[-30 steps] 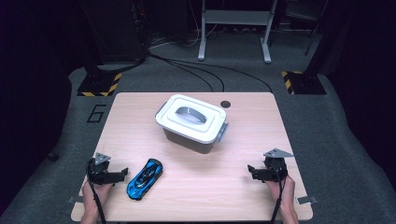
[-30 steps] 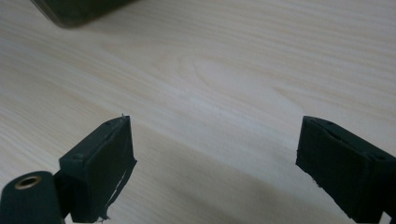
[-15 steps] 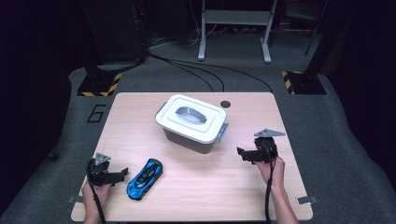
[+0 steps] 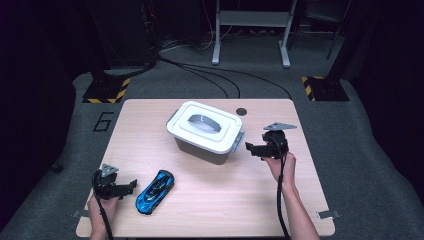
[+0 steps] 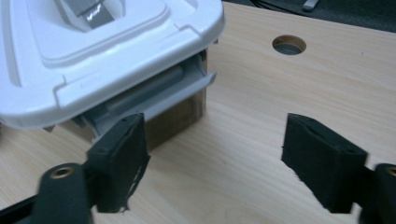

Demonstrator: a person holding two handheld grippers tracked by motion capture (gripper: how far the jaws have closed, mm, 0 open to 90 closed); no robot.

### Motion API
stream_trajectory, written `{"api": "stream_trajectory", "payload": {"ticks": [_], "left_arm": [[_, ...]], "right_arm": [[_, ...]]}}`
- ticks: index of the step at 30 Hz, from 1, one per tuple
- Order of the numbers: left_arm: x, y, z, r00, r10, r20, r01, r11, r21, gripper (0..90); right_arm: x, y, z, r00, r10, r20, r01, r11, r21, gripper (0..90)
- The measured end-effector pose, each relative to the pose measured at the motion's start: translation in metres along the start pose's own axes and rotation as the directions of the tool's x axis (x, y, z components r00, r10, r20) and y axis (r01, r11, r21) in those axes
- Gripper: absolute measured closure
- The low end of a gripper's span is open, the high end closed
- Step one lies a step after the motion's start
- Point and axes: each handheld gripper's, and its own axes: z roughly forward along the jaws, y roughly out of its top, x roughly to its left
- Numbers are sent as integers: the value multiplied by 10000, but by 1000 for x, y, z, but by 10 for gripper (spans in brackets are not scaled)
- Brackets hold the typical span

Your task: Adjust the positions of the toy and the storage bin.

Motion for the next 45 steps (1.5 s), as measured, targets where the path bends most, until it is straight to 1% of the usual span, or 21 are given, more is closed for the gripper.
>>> {"api": "stream_trajectory", "payload": {"ticks": [1, 2, 3, 5, 6, 7, 8, 9, 13, 15, 17, 18, 23, 24, 28, 32, 33, 37, 39, 41, 45], "left_arm": [[0, 0, 0, 10000, -8, 8, 8, 10000, -19, 28], [0, 0, 0, 10000, -3, 5, 3, 10000, -26, 29], [0, 0, 0, 10000, 2, 1, -2, 10000, -34, 30], [0, 0, 0, 10000, -11, 3, 11, 10000, -26, 31], [0, 0, 0, 10000, -22, 4, 22, 10000, -22, 32], [0, 0, 0, 10000, -24, 8, 24, 10000, -30, 32], [0, 0, 0, 10000, -20, 4, 20, 10000, -28, 32], [0, 0, 0, 10000, -28, 5, 28, 10000, -31, 32], [0, 0, 0, 10000, -47, -2, 47, 10000, -38, 34], [0, 0, 0, 10000, -50, -7, 49, 10000, -38, 36], [0, 0, 0, 10000, -48, -10, 48, 10000, -38, 36], [0, 0, 0, 10000, -48, -11, 48, 10000, -40, 36], [0, 0, 0, 10000, -47, -12, 47, 10000, -40, 37], [0, 0, 0, 10000, -52, -15, 52, 10000, -46, 38], [1, 0, -1, 10000, 2, 0, -2, 10000, 29, 42], [0, 0, -1, 10000, -28, -2, 28, 10000, 2, 43], [0, 0, -1, 10000, -30, -9, 30, 10000, -8, 45], [0, 0, -1, 10000, -11, -1, 11, 10000, -9, 46], [0, 0, -1, 10000, 4, 8, -4, 10000, -46, 48], [0, 0, -1, 10000, -2, 26, 3, 10000, -52, 51], [1, 0, -1, 10000, 26, 43, -26, 10000, -11, 54]], "right_arm": [[0, 2, 1, 10000, -25, -28, 25, 10000, -14, 248], [1, 8, 5, 10000, 2, 81, -1, 10000, -42, 349], [0, 10, 6, 9999, 20, 110, -20, 10000, -17, 368], [0, 14, 10, 9996, 271, -10, -271, 9996, -46, 447], [0, 17, 13, 9994, 334, 6, -334, 9994, -65, 474], [0, 17, 13, 9994, 334, 6, -334, 9994, -65, 474], [0, 21, 17, 9989, 477, -14, -477, 9988, -69, 525], [-1, 22, 20, 9986, 519, -76, -520, 9986, -65, 551], [0, 27, 30, 9987, 514, 37, -514, 9986, 93, 628], [0, 29, 33, 9986, 532, -6, -532, 9985, 86, 667], [1, 30, 34, 9979, 653, 32, -653, 9978, 59, 682], [1, 31, 35, 9981, 621, 42, -621, 9980, 67, 686], [1, 31, 40, 9972, 739, -59, -737, 9971, 202, 711], [0, 31, 41, 9967, 784, -188, -781, 9968, 162, 752], [2, 30, 41, 9956, 935, -85, -934, 9955, 158, 757], [2, 30, 40, 9941, 1065, -191, -1062, 9942, 144, 759], [3, 29, 39, 9926, 1194, -228, -1190, 9928, 150, 759], [6, 25, 36, 9932, 1130, -293, -1128, 9936, 100, 756], [8, 25, 35, 9926, 1177, -297, -1174, 9930, 135, 756], [11, 23, 33, 9939, 1083, -231, -1081, 9941, 70, 755], [15, 19, 31, 9923, 1188, -351, -1190, 9929, -17, 753]]}}
